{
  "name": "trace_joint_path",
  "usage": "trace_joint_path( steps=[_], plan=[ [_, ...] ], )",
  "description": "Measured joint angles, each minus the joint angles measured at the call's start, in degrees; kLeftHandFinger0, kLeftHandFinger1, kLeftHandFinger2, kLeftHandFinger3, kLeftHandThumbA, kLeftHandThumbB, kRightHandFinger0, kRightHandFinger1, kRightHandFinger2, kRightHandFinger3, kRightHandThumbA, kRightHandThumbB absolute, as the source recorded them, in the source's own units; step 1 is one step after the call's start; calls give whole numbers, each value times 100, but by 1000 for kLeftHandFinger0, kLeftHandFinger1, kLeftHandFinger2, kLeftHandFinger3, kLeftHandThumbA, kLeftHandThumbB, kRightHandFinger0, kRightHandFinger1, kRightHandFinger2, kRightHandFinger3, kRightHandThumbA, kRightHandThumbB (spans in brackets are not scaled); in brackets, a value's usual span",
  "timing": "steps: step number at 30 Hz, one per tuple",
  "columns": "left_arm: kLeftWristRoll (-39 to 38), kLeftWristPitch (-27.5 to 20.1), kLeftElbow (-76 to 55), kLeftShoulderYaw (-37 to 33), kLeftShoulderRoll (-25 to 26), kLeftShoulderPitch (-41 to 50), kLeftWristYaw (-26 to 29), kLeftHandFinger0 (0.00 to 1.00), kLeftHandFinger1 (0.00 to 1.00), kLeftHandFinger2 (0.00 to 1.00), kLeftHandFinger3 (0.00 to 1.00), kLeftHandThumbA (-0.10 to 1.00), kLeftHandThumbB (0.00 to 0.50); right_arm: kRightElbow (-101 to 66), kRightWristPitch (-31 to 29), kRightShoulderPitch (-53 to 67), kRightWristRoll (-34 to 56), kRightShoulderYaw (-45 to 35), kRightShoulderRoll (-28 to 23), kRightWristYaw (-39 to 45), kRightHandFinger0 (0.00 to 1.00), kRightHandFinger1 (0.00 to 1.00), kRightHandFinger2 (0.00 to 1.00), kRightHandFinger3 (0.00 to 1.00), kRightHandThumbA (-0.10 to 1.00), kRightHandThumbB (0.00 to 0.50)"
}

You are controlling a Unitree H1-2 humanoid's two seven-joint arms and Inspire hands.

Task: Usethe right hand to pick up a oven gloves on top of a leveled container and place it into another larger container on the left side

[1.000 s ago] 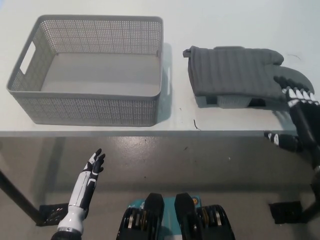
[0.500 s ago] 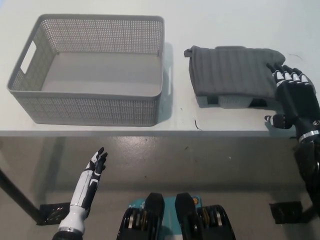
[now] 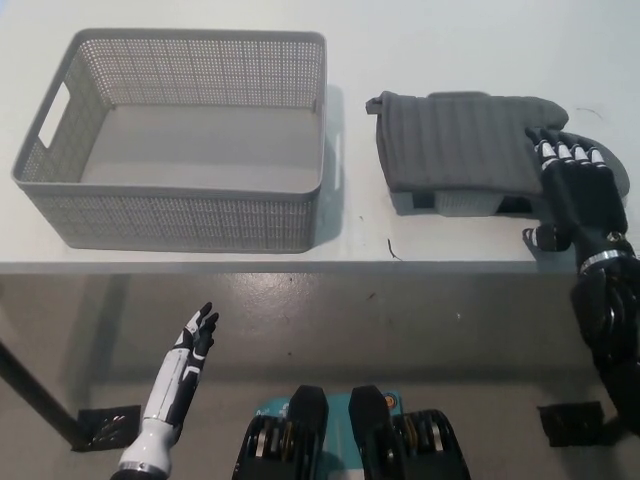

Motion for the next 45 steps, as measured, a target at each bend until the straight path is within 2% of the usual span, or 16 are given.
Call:
trace_joint_path(
  steps=[6, 8, 9, 10, 11, 12, 14, 16, 17, 20, 26, 29, 33, 36, 40, 45],
  plan=[
    [1, -1, 0, -78, 1, 32, 1, 1000, 1000, 1000, 1000, 1000, 429, 608, 5, -377, -101, 292, 141, -384, 1000, 1000, 1000, 1000, 1000, 256],
    [2, 0, 4, -96, 2, 33, 0, 1000, 1000, 1000, 1000, 1000, 437, 879, 4, -502, -141, 395, 174, -574, 1000, 1000, 1000, 1000, 1000, 202],
    [2, 0, 7, -100, 2, 33, 0, 1000, 1000, 1000, 1000, 1000, 436, 1014, 2, -546, -156, 431, 193, -678, 1000, 1000, 1000, 1000, 1000, 217],
    [2, 0, 8, -101, 1, 34, 0, 1000, 1000, 1000, 1000, 1000, 436, 1111, 2, -569, -161, 450, 211, -741, 954, 903, 944, 1000, 643, 183],
    [2, 0, 13, -103, -1, 38, -1, 1000, 1000, 1000, 1000, 1000, 430, 1268, 0, -591, -170, 477, 239, -865, 667, 595, 596, 717, 409, 195],
    [2, 1, 20, -103, -1, 47, -1, 1000, 1000, 1000, 1000, 1000, 420, 1372, -7, -606, -176, 484, 262, -985, 27, 65, 270, 338, -79, 274],
    [2, 2, 37, -108, -10, 61, -2, 1000, 1000, 1000, 1000, 1000, 414, 1660, -38, -642, -184, 513, 310, -1253, 0, 1, 173, 137, -100, 280],
    [2, 2, 41, -115, -17, 69, -2, 1000, 1000, 1000, 1000, 1000, 416, 1915, -76, -671, -205, 532, 330, -1517, 0, 92, 468, 181, -100, 310],
    [2, 2, 41, -116, -17, 73, -2, 1000, 1000, 1000, 1000, 1000, 418, 2002, -99, -718, -218, 538, 334, -1662, 0, 178, 600, 295, -100, 320],
    [2, 2, 41, -117, -17, 77, -3, 1000, 1000, 1000, 1000, 1000, 425, 2411, -212, -935, -238, 586, 333, -2096, 0, 287, 723, 416, -100, 279],
    [2, 2, 39, -117, -4, 77, -2, 1000, 1000, 1000, 1000, 1000, 424, 3250, -517, -1251, -264, 841, 333, -2906, 0, 304, 756, 448, -100, 225],
    [2, 2, 36, -117, -2, 77, -2, 1000, 1000, 1000, 1000, 1000, 435, 3562, -720, -1322, -271, 976, 326, -3296, 0, 361, 803, 570, -100, 252],
    [3, 0, -6, -121, 12, 72, 0, 1000, 1000, 1000, 1000, 1000, 443, 3859, -1037, -1426, -268, 1199, 243, -3750, 0, 292, 649, 499, -100, 300],
    [2, -1, -18, -121, 43, 61, 0, 1000, 1000, 998, 1000, 1000, 432, 3837, -1198, -1436, -258, 1260, 128, -3922, 0, 272, 634, 489, -100, 320],
    [3, -1, -34, -122, 58, 55, 0, 1000, 1000, 1000, 1000, 1000, 443, 3685, -1315, -1437, -255, 1297, -30, -4075, 0, 222, 704, 517, -100, 184],
    [9, -1, -37, -125, 59, 29, 0, 1000, 1000, 1000, 1000, 1000, 437, 2885, -1389, -1436, -220, 1125, -245, -4159, 0, 287, 873, 739, -100, 180]
  ],
)
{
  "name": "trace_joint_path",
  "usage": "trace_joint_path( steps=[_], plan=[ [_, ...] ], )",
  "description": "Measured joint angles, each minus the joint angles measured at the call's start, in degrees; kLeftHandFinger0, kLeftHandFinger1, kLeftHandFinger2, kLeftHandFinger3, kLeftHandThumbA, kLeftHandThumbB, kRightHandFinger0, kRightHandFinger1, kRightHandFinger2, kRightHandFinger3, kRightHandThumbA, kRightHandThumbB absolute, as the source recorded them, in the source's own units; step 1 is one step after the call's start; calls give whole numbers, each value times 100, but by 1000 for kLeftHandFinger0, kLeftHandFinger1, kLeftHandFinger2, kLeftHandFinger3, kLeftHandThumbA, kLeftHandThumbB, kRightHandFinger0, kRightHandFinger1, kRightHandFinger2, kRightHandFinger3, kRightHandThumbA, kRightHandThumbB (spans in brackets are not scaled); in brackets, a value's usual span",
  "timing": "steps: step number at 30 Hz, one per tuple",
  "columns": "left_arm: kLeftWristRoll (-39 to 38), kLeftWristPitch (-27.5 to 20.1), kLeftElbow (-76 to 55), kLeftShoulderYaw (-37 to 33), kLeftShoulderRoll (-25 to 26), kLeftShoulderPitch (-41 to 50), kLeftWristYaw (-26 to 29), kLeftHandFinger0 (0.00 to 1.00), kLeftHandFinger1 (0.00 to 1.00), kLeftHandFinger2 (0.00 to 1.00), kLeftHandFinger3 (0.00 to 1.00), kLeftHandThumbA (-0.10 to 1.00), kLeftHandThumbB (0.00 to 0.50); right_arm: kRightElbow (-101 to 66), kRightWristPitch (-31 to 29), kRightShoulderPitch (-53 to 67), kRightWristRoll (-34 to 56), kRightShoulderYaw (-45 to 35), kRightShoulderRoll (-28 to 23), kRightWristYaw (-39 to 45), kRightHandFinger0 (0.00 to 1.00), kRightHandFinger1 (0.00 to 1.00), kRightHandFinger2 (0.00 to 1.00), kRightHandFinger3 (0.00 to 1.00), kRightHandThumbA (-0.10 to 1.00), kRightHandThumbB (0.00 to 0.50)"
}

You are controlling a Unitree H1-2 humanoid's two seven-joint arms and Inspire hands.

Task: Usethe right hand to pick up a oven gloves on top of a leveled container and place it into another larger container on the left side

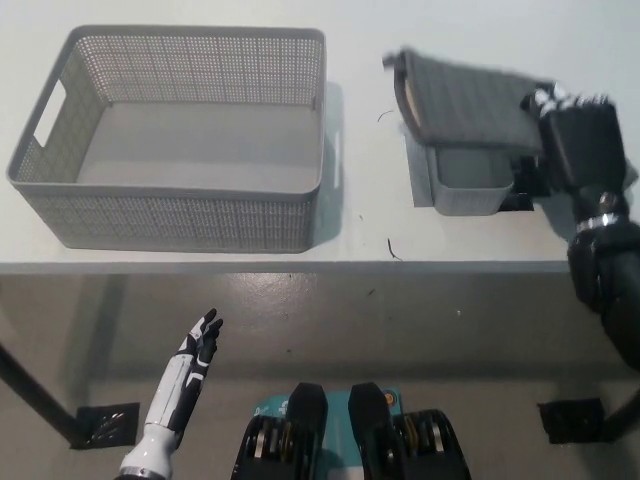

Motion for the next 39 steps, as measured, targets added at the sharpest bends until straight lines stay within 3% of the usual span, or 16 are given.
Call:
trace_joint_path(
  steps=[4, 6, 11, 13, 15, 17, 19, 21, 23, 26, 28, 30, 32, 35, 36, 39],
  plan=[
    [-1, 0, -3, 0, 2, -13, 0, 1000, 1000, 1000, 1000, 1000, 450, -660, 16, -1, 1, -120, -100, -11, 0, 338, 891, 779, -100, 167],
    [-1, 0, -3, -1, 1, -17, -1, 1000, 1000, 1000, 1000, 1000, 451, -1122, 41, -3, -3, -227, -148, 31, 0, 331, 835, 741, -100, 173],
    [7, 0, -3, -3, 4, -27, 0, 1000, 1000, 995, 1000, 1000, 444, -1767, 62, -8, -10, -388, -169, 127, 0, 274, 765, 653, -100, 243],
    [12, 0, -3, -3, 6, -33, 0, 1000, 1000, 1000, 1000, 1000, 430, -1867, 64, -39, -19, -403, -162, 153, 0, 266, 756, 638, -100, 248],
    [24, 0, -3, -7, 12, -36, 0, 1000, 1000, 1000, 1000, 1000, 434, -1927, 67, -86, -32, -401, -135, 183, 0, 248, 746, 658, -100, 261],
    [31, 0, -3, -13, 16, -42, 1, 1000, 1000, 1000, 1000, 1000, 429, -1926, 85, -169, -71, -377, -74, 184, 0, 337, 810, 753, -100, 270],
    [32, 0, -3, -15, 15, -46, 0, 1000, 1000, 1000, 1000, 1000, 419, -1912, 97, -262, -104, -330, 18, 199, 0, 368, 815, 759, -100, 222],
    [36, 0, -3, -21, 16, -48, 0, 1000, 1000, 1000, 1000, 1000, 418, -1866, 93, -384, -117, -288, 163, 252, 0, 376, 819, 785, -100, 252],
    [38, 0, -3, -26, 17, -50, 0, 1000, 1000, 1000, 1000, 1000, 414, -1779, 93, -493, -117, -252, 317, 315, 0, 370, 831, 785, -100, 225],
    [41, 0, -4, -35, 23, -52, 0, 1000, 1000, 1000, 1000, 1000, 416, -1467, 78, -688, -118, -155, 617, 368, 0, 360, 800, 716, -100, 223],
    [41, 0, -4, -44, 21, -55, -1, 1000, 1000, 1000, 1000, 1000, 415, -1121, 78, -860, -127, -36, 879, 378, 0, 291, 725, 646, -100, 251],
    [40, 0, -4, -49, 22, -57, -2, 1000, 1000, 1000, 1000, 1000, 409, -878, 67, -979, -136, 49, 1038, 366, 0, 248, 687, 597, -100, 238],
    [39, 0, -4, -52, 27, -58, -2, 1000, 1000, 1000, 1000, 1000, 416, -427, 59, -1216, -139, 176, 1314, 362, 0, 247, 706, 626, -100, 233],
    [44, 0, -5, -63, 38, -59, -1, 1000, 1000, 1000, 1000, 1000, 424, 64, 48, -1489, -135, 305, 1626, 358, 0, 239, 711, 573, -100, 252],
    [47, 0, -8, -70, 44, -59, -1, 1000, 1000, 1000, 1000, 1000, 428, 316, 45, -1596, -134, 350, 1759, 344, 0, 268, 742, 553, -100, 237],
    [52, 0, -30, -88, 49, -57, -3, 1000, 1000, 1000, 1000, 1000, 435, 848, 36, -1860, -120, 431, 2051, 339, 0, 340, 794, 645, -100, 242]
  ],
)
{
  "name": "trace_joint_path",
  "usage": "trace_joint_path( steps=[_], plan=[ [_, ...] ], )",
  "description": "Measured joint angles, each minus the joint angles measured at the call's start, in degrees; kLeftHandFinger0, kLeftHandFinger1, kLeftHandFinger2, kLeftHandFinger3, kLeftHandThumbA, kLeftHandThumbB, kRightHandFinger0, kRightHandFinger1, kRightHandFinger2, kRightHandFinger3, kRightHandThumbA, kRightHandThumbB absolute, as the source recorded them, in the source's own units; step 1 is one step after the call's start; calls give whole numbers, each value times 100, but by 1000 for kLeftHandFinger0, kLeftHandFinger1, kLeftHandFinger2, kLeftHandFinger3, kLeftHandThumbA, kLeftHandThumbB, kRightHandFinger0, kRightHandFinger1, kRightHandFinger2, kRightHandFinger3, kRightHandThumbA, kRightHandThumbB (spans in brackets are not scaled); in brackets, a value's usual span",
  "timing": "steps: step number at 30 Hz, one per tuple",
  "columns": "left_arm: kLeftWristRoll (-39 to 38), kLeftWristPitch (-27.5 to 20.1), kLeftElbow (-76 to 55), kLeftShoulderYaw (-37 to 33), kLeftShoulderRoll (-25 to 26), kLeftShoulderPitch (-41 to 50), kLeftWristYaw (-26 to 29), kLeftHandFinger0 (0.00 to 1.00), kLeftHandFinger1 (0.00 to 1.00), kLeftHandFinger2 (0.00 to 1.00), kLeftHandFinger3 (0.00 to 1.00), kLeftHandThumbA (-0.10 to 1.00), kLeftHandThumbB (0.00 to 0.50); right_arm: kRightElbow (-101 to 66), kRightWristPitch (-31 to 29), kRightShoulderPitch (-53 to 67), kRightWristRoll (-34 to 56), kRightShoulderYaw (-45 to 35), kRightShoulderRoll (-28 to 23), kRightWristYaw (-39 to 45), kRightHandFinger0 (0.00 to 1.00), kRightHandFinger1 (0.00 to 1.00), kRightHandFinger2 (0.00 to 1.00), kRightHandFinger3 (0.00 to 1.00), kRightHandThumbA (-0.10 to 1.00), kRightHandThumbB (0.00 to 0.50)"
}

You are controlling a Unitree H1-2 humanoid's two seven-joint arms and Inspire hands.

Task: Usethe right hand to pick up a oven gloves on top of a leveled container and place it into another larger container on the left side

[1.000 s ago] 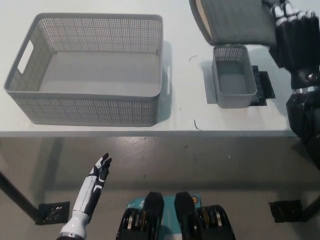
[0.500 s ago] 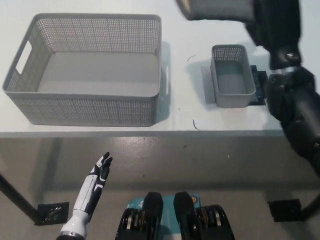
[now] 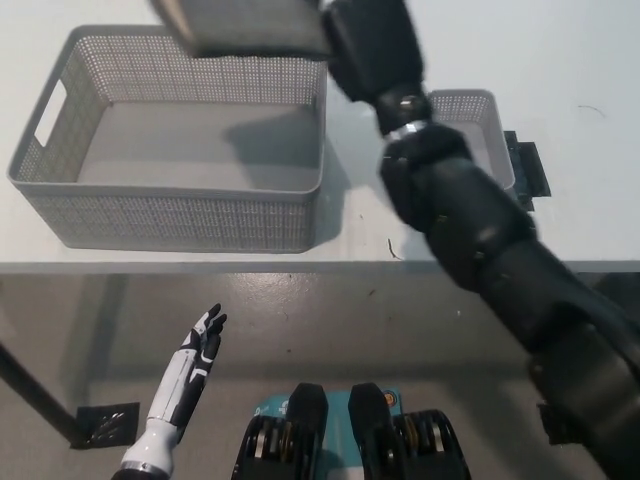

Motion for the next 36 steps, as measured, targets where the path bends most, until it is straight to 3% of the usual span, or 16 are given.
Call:
trace_joint_path(
  steps=[5, 11, 13, 14, 15, 16, 17, 18, 19, 23, 28, 29, 30, 33, 34, 36],
  plan=[
    [-9, 0, -103, -28, 2, 8, -11, 1000, 1000, 993, 1000, 1000, 435, 784, -54, -382, 86, 24, 435, 1, 0, 296, 759, 681, -100, 264],
    [-7, 0, -137, -115, 2, 38, -12, 1000, 1000, 995, 1000, 1000, 451, 1443, -157, -746, 203, 68, 824, 49, 0, 71, 584, 549, -100, 262],
    [-6, 0, -139, -138, 2, 46, -12, 1000, 1000, 1000, 1000, 1000, 455, 1568, -150, -845, 248, 77, 937, 120, 0, 105, 573, 655, -100, 271],
    [-7, 0, -141, -146, 2, 50, -12, 1000, 1000, 1000, 1000, 1000, 455, 1623, -130, -887, 285, 68, 988, 200, 0, 89, 512, 639, -100, 272],
    [-7, 0, -143, -150, 3, 55, -12, 1000, 1000, 1000, 1000, 1000, 458, 1663, -96, -923, 334, 16, 1032, 287, 459, 725, 1000, 1000, 306, 259],
    [-7, 0, -142, -160, 2, 60, -13, 1000, 1000, 999, 1000, 1000, 463, 1706, -24, -970, 400, -61, 1104, 433, 943, 1000, 1000, 1000, 497, 321],
    [-7, 0, -141, -171, -4, 60, -12, 1000, 1000, 998, 1000, 1000, 464, 1749, 59, -1004, 446, -95, 1158, 603, 1000, 1000, 1000, 1000, 531, 335],
    [-7, 0, -139, -177, -5, 63, -12, 1000, 1000, 995, 1000, 1000, 468, 1776, 97, -1011, 472, -113, 1182, 688, 1000, 1000, 1000, 1000, 618, 419],
    [-7, 1, -136, -189, -3, 71, -12, 1000, 1000, 993, 1000, 1000, 466, 1811, 173, -1009, 513, -154, 1220, 838, 1000, 1000, 1000, 1000, 661, 443],
    [-4, 2, -128, -212, -1, 88, -12, 1000, 1000, 990, 1000, 1000, 471, 1884, 343, -1006, 641, -271, 1248, 1323, 1000, 1000, 1000, 1000, 725, 424],
    [-5, 2, -118, -227, -1, 87, -14, 1000, 1000, 986, 1000, 1000, 472, 1898, 541, -1014, 897, -614, 1223, 1994, 1000, 1000, 1000, 1000, 816, 459],
    [-5, 2, -117, -228, -1, 87, -14, 1000, 1000, 980, 1000, 1000, 470, 1898, 563, -1017, 950, -689, 1207, 2108, 1000, 1000, 1000, 1000, 805, 423],
    [-5, 2, -117, -228, -1, 87, -14, 1000, 1000, 979, 1000, 1000, 471, 1891, 582, -1019, 1017, -777, 1187, 2238, 1000, 1000, 1000, 1000, 835, 443],
    [-5, 2, -117, -228, -1, 87, -14, 1000, 1000, 982, 1000, 1000, 461, 1776, 592, -1014, 1260, -1130, 1104, 2591, 1000, 1000, 1000, 1000, 808, 389],
    [-5, 2, -117, -229, -1, 88, -13, 1000, 1000, 984, 1000, 1000, 473, 1675, 591, -1007, 1392, -1294, 1049, 2753, 1000, 1000, 1000, 1000, 900, 466],
    [-5, 2, -117, -230, -1, 87, -13, 1000, 1000, 983, 1000, 1000, 467, 1456, 593, -985, 1576, -1499, 968, 2971, 1000, 1000, 1000, 1000, 961, 455]
  ],
)
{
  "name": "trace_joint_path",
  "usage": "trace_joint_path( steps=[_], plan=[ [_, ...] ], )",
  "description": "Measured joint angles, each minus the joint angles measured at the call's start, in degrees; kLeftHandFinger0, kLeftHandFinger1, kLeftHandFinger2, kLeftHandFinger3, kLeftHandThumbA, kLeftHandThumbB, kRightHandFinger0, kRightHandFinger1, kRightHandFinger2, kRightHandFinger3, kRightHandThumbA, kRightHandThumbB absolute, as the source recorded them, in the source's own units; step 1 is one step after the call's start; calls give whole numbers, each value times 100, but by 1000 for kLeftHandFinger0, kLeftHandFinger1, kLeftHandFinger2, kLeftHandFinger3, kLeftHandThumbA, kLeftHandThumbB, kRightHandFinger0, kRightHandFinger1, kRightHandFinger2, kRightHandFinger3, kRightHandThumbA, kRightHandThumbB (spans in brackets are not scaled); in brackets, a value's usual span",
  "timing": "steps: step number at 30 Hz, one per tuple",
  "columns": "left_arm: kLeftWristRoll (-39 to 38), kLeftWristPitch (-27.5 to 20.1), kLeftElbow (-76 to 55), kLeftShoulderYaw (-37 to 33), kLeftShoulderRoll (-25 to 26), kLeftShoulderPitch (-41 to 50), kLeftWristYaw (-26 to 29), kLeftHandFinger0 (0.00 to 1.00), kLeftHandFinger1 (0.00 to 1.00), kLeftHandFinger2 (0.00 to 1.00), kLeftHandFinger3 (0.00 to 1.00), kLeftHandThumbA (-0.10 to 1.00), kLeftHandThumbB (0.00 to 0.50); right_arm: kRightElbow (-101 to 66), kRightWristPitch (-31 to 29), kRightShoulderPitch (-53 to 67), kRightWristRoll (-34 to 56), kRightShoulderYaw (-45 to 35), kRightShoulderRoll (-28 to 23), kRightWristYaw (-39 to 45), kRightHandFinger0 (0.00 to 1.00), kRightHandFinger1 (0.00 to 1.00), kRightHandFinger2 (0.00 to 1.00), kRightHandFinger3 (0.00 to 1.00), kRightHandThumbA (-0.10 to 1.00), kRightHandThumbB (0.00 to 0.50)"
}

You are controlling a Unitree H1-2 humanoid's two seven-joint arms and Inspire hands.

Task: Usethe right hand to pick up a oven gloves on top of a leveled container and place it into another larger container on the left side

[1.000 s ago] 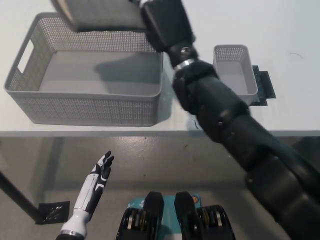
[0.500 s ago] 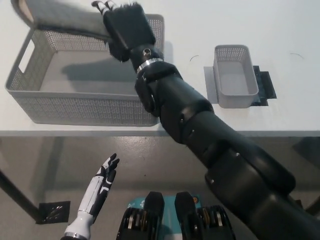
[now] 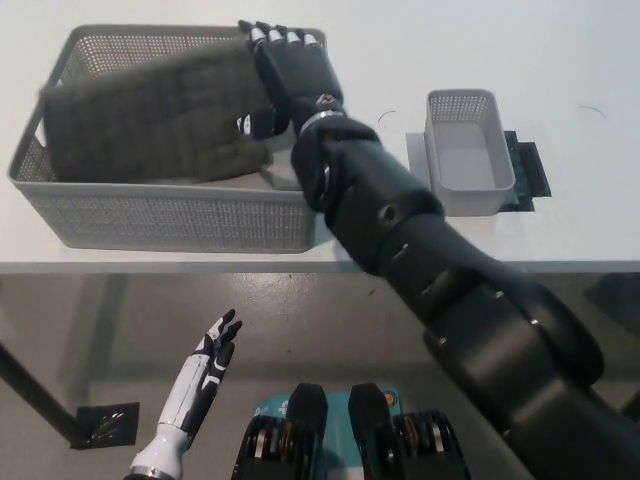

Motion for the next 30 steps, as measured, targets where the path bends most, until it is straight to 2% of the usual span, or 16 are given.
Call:
trace_joint_path(
  steps=[2, 4, 5, 10, 11, 12, 14, 18, 20, 21, 22, 23, 30],
  plan=[
    [0, 0, 4, 0, 0, 0, 0, 1000, 1000, 980, 1000, 1000, 471, -427, 19, 55, 258, -277, -112, 252, 1000, 1000, 1000, 1000, 1000, 443],
    [0, 1, 17, -1, 0, 0, 0, 1000, 1000, 977, 1000, 1000, 473, -854, 34, 120, 480, -500, -196, 432, 1000, 1000, 1000, 1000, 1000, 394],
    [0, 1, 21, -1, 0, 0, 0, 1000, 1000, 980, 1000, 1000, 463, -945, 37, 128, 529, -545, -212, 462, 1000, 1000, 1000, 1000, 1000, 413],
    [0, 2, 55, -2, -1, 0, 0, 1000, 1000, 973, 1000, 1000, 454, -2013, 87, 333, 1102, -1065, -362, 741, 1000, 1000, 1000, 1000, 1000, 404],
    [0, 3, 58, -3, -1, 0, 0, 1000, 1000, 972, 1000, 1000, 459, -2150, 95, 364, 1183, -1130, -380, 768, 1000, 1000, 1000, 1000, 1000, 434],
    [0, 3, 61, -2, -1, 0, 0, 1000, 1000, 972, 1000, 1000, 460, -2336, 107, 413, 1276, -1201, -405, 803, 1000, 1000, 1000, 1000, 1000, 435],
    [0, 3, 65, -2, -2, 0, 0, 1000, 1000, 968, 1000, 1000, 461, -2662, 146, 482, 1437, -1325, -453, 855, 1000, 1000, 1000, 1000, 1000, 387],
    [0, 4, 72, -3, -2, 0, 0, 1000, 1000, 953, 1000, 1000, 447, -3301, 203, 661, 1735, -1554, -592, 940, 1000, 1000, 1000, 1000, 1000, 411],
    [1, 4, 75, -4, -3, 0, 0, 1000, 1000, 953, 1000, 1000, 445, -3595, 233, 763, 1874, -1655, -671, 969, 1000, 1000, 1000, 1000, 1000, 390],
    [1, 4, 76, -4, -3, 0, 0, 1000, 1000, 954, 1000, 1000, 445, -3724, 254, 823, 1925, -1699, -702, 982, 1000, 1000, 1000, 1000, 1000, 357],
    [1, 4, 79, -5, -3, 1, 0, 1000, 1000, 956, 1000, 1000, 443, -3890, 277, 902, 1991, -1758, -747, 994, 1000, 1000, 1000, 1000, 1000, 346],
    [1, 4, 81, -5, -3, 1, 0, 1000, 1000, 954, 1000, 1000, 446, -4082, 299, 1006, 2074, -1825, -807, 1011, 1000, 1000, 1000, 1000, 1000, 367],
    [1, 5, 119, -6, -3, 1, 0, 1000, 1000, 959, 1000, 1000, 462, -5179, 440, 1751, 2455, -2140, -1238, 1114, 1000, 1000, 1000, 1000, 1000, 335]
  ],
)
